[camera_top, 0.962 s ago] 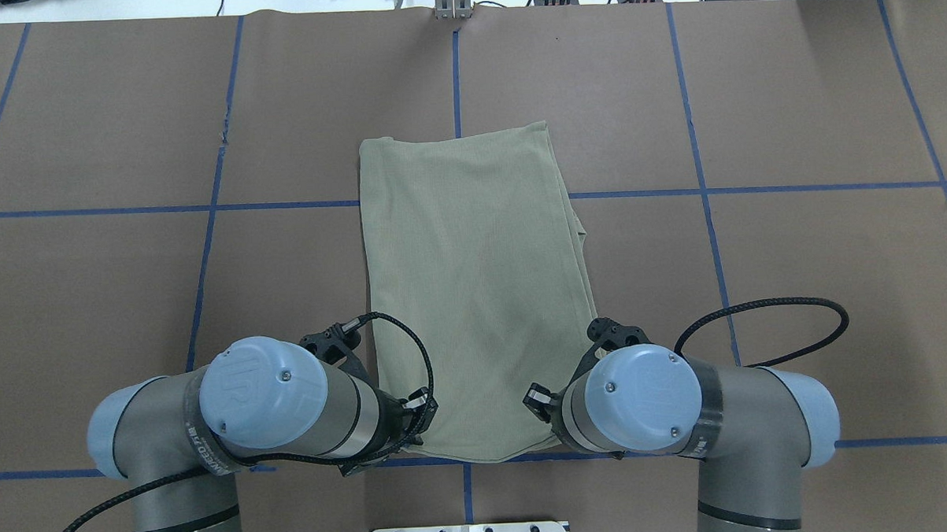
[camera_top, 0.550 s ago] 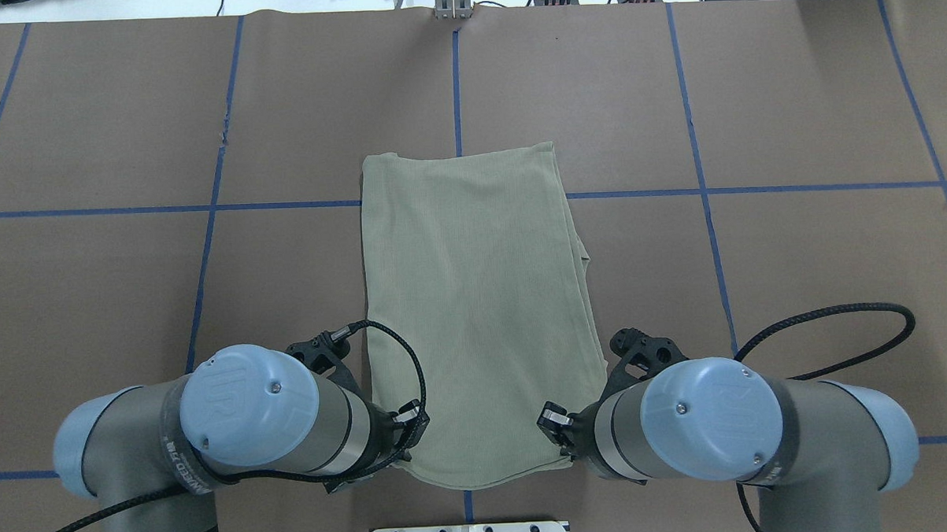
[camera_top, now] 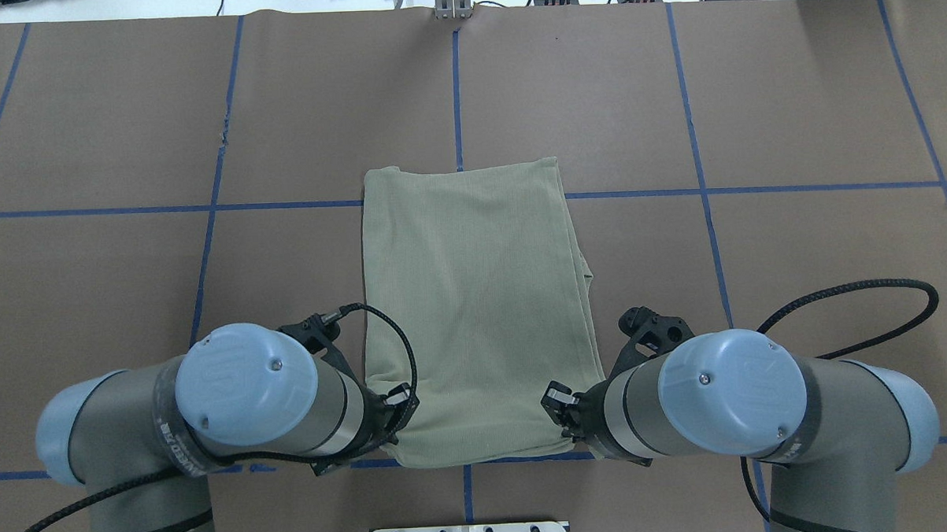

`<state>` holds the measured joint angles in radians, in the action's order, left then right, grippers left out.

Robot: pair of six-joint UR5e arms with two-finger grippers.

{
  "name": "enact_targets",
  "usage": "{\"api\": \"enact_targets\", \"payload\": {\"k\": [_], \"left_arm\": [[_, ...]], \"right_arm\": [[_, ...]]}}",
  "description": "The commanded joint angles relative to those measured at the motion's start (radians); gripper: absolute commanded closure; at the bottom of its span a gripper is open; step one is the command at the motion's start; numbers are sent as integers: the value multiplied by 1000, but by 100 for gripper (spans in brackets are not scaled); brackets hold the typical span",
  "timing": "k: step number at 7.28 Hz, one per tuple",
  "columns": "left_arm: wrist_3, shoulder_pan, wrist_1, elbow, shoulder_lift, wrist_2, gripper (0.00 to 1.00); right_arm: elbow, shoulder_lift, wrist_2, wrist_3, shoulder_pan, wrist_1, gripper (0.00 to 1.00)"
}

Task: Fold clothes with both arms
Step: 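Lift the near edge with both grippers and fold it toward the collar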

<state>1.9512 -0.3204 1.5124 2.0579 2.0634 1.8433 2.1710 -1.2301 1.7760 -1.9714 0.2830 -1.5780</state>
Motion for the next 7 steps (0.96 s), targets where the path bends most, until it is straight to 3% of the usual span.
{"api": "enact_targets", "payload": {"k": [1,2,4,7], "left_arm": [[-92,-130,6,-68,47,1,100],[-92,-169,17,-152,110,1,100],[-109,-230,121,-241,132,2,100],[-116,-316,236,-431,222,2,100]], "right_arm": [[-65,66,-3,38,115,6,100],[-107,116,-3,55,183,9,100],[-247,205,8,104,275,10,100],[-591,409,171,187,431,13,100]]}}
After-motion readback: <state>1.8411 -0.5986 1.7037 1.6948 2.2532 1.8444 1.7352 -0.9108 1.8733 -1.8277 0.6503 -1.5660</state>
